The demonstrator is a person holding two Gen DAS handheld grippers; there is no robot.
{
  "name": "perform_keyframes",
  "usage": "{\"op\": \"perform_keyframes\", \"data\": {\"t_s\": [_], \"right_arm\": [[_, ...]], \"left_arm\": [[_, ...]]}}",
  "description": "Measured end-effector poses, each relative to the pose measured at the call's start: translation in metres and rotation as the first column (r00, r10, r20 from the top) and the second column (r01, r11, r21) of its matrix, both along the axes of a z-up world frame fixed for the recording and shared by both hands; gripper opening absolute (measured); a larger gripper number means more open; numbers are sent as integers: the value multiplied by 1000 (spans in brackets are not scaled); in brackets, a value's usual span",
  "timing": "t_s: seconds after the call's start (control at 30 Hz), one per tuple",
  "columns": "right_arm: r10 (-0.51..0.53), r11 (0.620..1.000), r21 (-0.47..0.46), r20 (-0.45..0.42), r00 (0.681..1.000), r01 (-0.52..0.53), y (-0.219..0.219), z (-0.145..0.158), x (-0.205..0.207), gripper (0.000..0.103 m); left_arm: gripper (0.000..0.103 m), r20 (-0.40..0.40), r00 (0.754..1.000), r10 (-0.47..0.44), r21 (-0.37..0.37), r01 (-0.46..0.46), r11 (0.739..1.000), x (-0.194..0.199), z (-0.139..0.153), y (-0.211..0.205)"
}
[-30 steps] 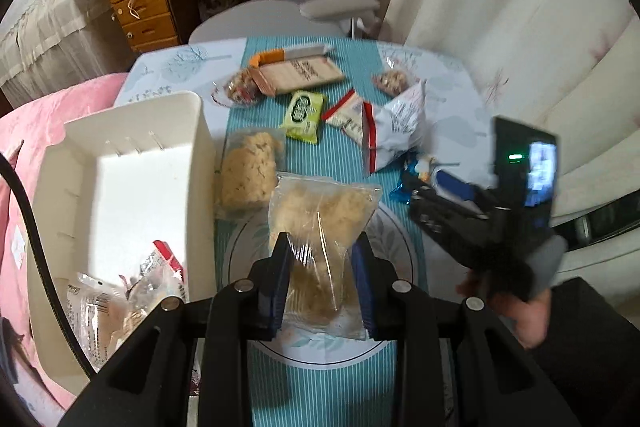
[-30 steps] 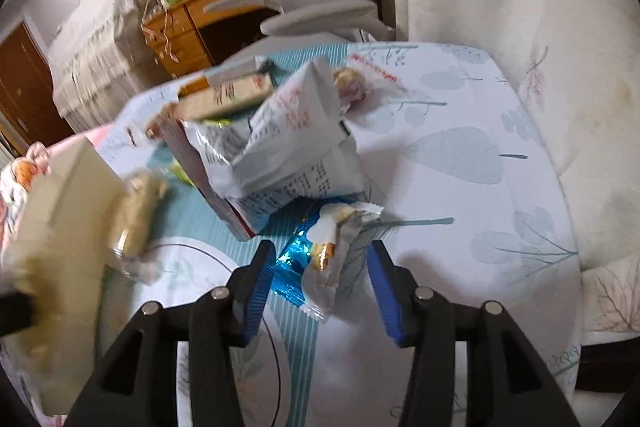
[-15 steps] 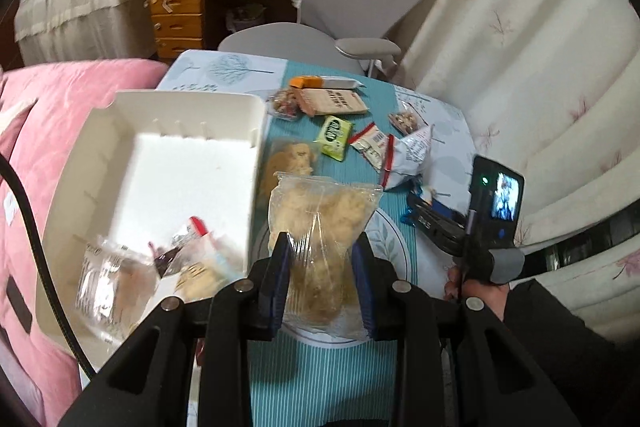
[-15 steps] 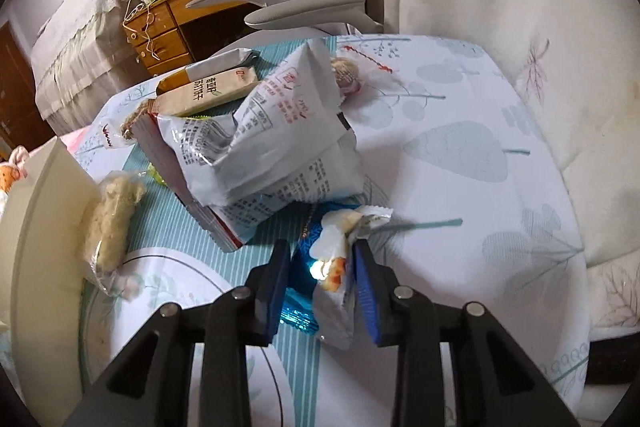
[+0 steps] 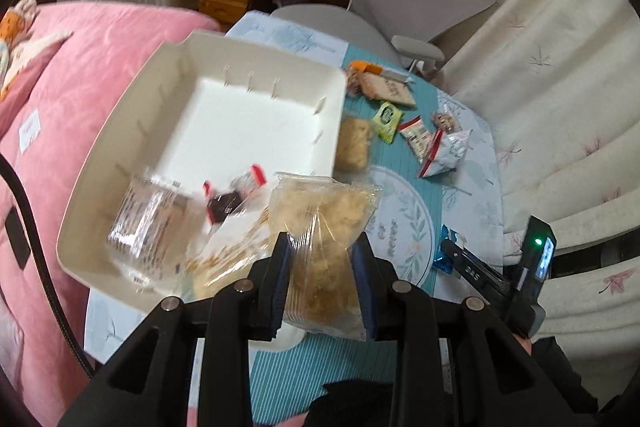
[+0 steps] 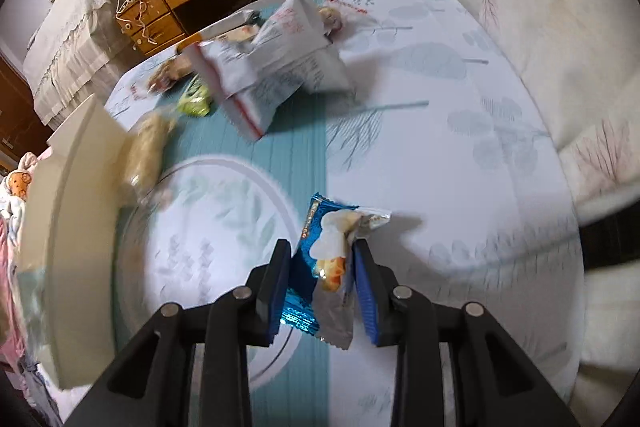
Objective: Organize snacks
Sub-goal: 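Carry pastry bag and blue packet into the white tray and open both tools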
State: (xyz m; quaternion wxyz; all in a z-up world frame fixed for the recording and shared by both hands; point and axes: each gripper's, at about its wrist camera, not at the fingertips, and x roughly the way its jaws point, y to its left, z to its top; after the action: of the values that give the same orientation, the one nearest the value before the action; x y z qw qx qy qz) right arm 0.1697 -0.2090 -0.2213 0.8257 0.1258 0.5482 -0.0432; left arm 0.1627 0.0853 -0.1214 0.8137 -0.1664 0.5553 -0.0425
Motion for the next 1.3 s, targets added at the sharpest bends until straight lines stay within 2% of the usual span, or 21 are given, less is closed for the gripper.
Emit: {"op": "perform_keyframes", "data": {"t_s": [0.13,0.37,0.53,0.77,1.0,1.03,1.1,1.13,1.17,1.23,1.3], "right_arm": [[47,998,34,-9,999,-47,19,13,-19,31],[133,989,68,25,991,-134,74,43,-53,31],[181,979,76,96,979,-188,118,63,-62,32],[253,960,64,227,940,-274,180,95,-69,32],[268,956,53,244,932,-288,230,97,-77,32],[264,958,51,241,934,-284,233,95,-79,32],[240,965,47,227,944,-257,243,90,-82,33],[229,969,46,217,949,-245,246,87,-82,37],[213,974,41,196,957,-225,251,82,-84,44],[186,980,36,181,966,-196,256,78,-88,46],[163,984,45,191,968,-174,260,77,-95,46]], "left_arm": [[28,-31,999,5,-27,-6,1000,-3,-5,21],[28,-18,999,-34,-47,33,998,-5,1,55],[28,10,997,-83,-46,83,996,-5,10,76],[28,50,988,-146,-27,147,989,-3,19,111],[29,58,970,-237,6,237,971,-1,20,136],[32,51,967,-250,19,249,968,1,19,139],[52,33,962,-272,49,271,961,2,16,142],[68,24,958,-285,65,283,957,3,14,144],[71,21,955,-295,74,293,953,3,13,146],[73,21,945,-325,85,322,943,4,12,148],[79,13,937,-349,105,346,932,5,11,148]]}}
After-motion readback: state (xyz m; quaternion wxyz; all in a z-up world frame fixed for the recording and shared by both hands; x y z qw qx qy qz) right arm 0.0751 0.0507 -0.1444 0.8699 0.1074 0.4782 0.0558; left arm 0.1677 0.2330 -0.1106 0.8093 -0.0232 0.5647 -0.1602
